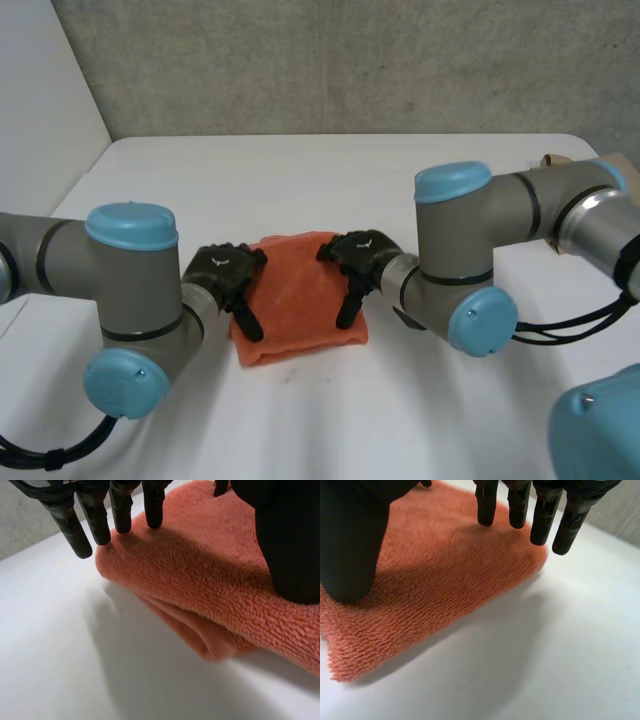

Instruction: Fold the laundry.

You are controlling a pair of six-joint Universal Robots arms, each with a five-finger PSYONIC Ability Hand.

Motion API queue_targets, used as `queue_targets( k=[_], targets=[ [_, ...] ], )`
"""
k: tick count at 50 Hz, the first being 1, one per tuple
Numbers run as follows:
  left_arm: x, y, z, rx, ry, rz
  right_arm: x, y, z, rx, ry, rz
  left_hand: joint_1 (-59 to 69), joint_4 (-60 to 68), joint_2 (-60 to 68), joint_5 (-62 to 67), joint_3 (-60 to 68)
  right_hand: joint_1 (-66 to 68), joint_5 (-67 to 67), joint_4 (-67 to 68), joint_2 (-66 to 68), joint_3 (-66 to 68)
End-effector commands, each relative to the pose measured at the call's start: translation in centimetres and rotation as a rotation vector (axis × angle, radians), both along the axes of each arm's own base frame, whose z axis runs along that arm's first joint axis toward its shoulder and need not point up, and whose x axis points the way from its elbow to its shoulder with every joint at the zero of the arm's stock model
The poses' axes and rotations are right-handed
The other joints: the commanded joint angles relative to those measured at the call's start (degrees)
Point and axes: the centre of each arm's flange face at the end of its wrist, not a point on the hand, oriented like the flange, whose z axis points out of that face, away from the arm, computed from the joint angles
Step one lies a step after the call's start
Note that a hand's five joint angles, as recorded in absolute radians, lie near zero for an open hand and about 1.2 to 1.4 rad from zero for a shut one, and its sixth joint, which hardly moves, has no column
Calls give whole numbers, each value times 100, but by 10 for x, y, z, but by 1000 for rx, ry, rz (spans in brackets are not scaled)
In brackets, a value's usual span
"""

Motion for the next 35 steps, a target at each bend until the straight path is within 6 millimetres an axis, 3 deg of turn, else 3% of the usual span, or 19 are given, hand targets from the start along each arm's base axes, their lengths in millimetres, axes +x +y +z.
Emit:
queue_targets(
  k=[1,5,8,13,21,25,30,35],
  targets=[
    [1,0,59,-149,88,2,-15,6,65,-109,-124,-39,122,67,58,-57,19,9,-379,-314,-234,-216],
    [5,2,83,-208,124,7,-33,10,77,-144,-157,-75,105,50,41,-74,2,9,-379,-314,-234,-216],
    [13,5,92,-226,133,23,-40,18,74,-134,-153,-84,105,50,41,-74,2,9,-379,-314,-234,-216],
    [28,6,91,-215,126,61,-53,35,43,-8,-126,-121,105,50,41,-74,2,9,-379,-314,-234,-216],
    [36,21,75,-176,132,35,-58,48,18,68,-151,-140,122,67,57,-57,18,236,-152,-87,-7,11],
    [51,25,73,-194,156,52,-62,54,12,52,-161,-138,105,50,41,-74,2,86,-303,-238,-157,-140],
    [69,21,94,-303,202,107,-73,53,42,-107,-240,-151,55,0,-10,-124,-49,9,-379,-314,-234,-216],
    [82,16,124,-402,250,152,-99,41,87,-314,-246,-204,-29,-84,-94,-209,-133,9,-379,-314,-234,-216]
  ],
)
